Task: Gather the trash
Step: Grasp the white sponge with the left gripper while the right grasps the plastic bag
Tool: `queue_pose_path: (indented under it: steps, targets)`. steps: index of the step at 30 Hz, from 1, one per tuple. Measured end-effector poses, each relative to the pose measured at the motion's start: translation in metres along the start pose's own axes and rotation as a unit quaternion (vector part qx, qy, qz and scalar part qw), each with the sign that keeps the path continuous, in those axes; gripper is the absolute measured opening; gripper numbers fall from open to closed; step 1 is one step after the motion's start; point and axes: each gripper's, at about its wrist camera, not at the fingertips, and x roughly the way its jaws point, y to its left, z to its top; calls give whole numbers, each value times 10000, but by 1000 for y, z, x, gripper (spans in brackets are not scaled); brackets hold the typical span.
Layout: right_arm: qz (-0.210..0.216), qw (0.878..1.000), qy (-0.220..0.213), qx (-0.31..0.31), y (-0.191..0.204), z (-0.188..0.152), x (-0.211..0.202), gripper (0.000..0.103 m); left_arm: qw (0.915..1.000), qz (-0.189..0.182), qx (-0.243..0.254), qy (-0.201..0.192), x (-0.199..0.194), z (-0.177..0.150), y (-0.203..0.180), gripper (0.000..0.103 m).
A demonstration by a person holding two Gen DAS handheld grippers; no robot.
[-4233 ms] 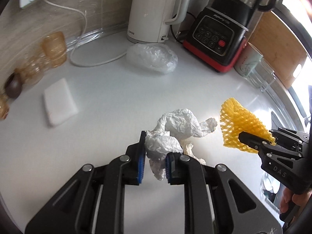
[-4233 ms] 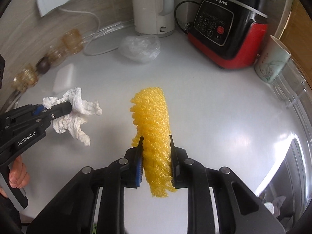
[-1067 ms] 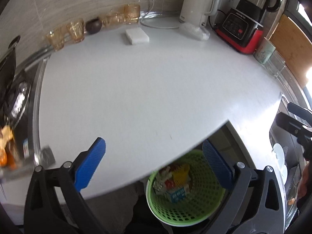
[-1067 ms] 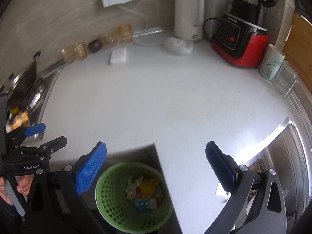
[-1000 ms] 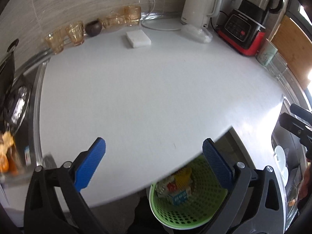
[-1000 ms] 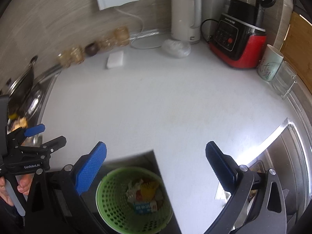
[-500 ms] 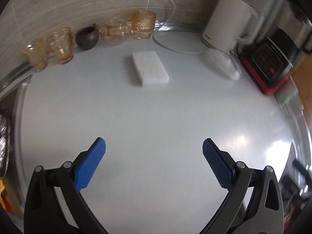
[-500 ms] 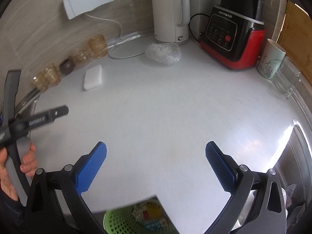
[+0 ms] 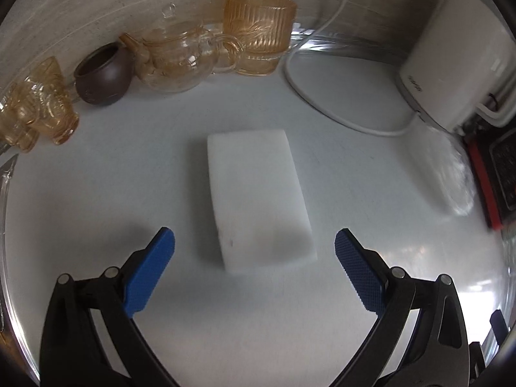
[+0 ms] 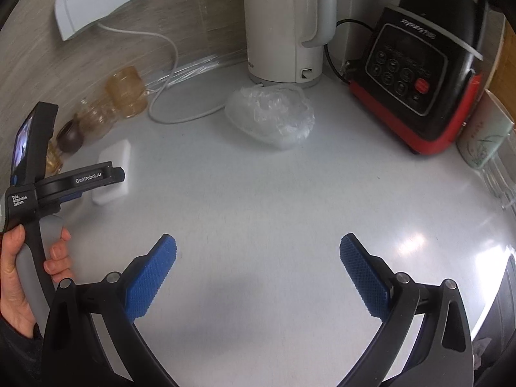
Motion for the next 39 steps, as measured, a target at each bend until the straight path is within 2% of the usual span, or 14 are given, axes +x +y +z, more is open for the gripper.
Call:
queue_pose_path:
  steps: [4, 5, 7, 9, 13, 17, 23, 29, 31, 33, 36, 39]
  targets:
    - [16, 10000, 50, 1, 1, 7, 14, 101, 10000, 50, -73, 26, 8, 10, -4, 95]
    - [16, 10000, 71, 1, 1, 8, 17, 101, 9999, 61, -78, 38, 10, 12, -6, 92]
    - [18, 10000, 86, -1, 1, 11, 21, 101, 9998, 57, -150, 128, 15, 15, -4, 79]
    - [2, 10000, 98, 4, 1, 15, 25, 101, 9997, 108, -201, 130, 17, 19, -4, 61]
    - [9, 9999, 76, 87, -2, 28, 33, 101, 9998, -15, -158, 149, 18, 21, -5, 59]
    - [51, 9996, 61, 284, -5, 56, 51, 101, 9999, 7, 24, 107, 21, 22, -9, 59]
    - [-103, 9996, 176, 216, -4, 107, 107, 101, 9995, -192, 235, 70, 17, 23, -15, 59]
    - [-9, 9992, 160, 372, -5, 128, 140, 100, 9985, -305, 462, 45, 18, 26, -20, 59]
    - [-17, 9994, 143, 307, -2, 129, 141, 87, 9981, -346, 508, 58, 20, 26, -22, 59]
    - [5, 9997, 154, 200, 2, 129, 142, 56, 9977, -353, 571, 35, 18, 23, -22, 59]
    - [32, 9998, 184, 103, 5, 127, 141, 28, 9972, -336, 671, -39, 13, 16, -24, 59]
    - [88, 9998, 177, 78, 7, 120, 137, 18, 9963, -384, 760, -109, 5, 9, -24, 59]
